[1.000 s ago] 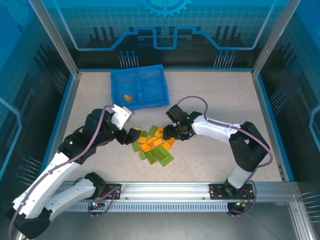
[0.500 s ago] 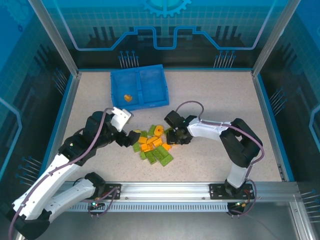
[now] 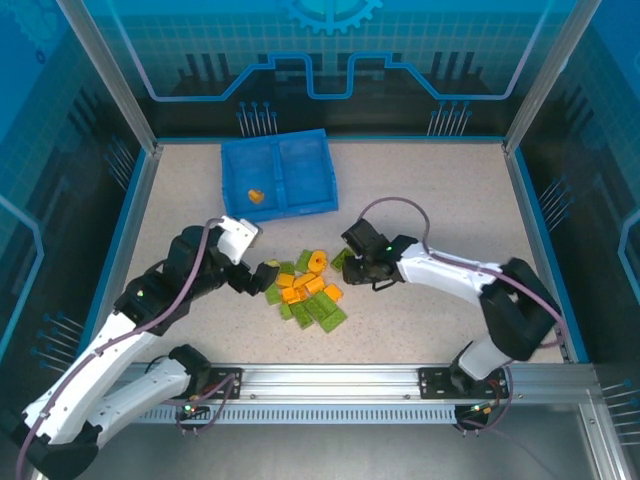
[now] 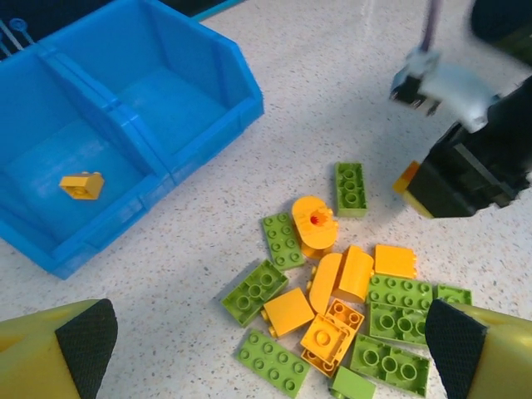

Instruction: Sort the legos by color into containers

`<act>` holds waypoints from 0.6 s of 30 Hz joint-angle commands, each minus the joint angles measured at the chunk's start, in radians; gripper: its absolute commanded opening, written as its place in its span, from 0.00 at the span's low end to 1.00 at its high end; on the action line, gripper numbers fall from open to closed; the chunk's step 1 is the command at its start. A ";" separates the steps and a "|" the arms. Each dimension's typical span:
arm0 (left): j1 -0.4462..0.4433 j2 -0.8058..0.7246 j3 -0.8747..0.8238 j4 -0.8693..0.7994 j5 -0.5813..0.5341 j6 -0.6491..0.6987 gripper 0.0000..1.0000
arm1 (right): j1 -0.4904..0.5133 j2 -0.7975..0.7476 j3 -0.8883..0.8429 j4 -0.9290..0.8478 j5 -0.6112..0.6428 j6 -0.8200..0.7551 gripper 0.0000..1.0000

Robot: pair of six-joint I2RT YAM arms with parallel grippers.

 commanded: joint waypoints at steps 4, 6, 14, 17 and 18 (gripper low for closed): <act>0.053 -0.102 0.004 0.032 -0.218 -0.138 0.99 | 0.078 0.015 0.304 0.115 -0.039 -0.163 0.28; 0.090 -0.133 -0.004 0.036 -0.246 -0.179 0.99 | 0.088 0.101 0.420 0.125 -0.042 -0.188 0.28; 0.172 -0.141 0.000 0.016 -0.279 -0.213 0.99 | 0.098 0.550 0.907 0.126 0.012 -0.320 0.30; 0.182 -0.143 -0.002 0.014 -0.289 -0.206 0.99 | 0.108 0.732 1.123 0.058 0.055 -0.383 0.30; 0.185 -0.142 -0.003 0.013 -0.286 -0.206 0.99 | 0.109 0.788 1.207 0.021 0.067 -0.398 0.30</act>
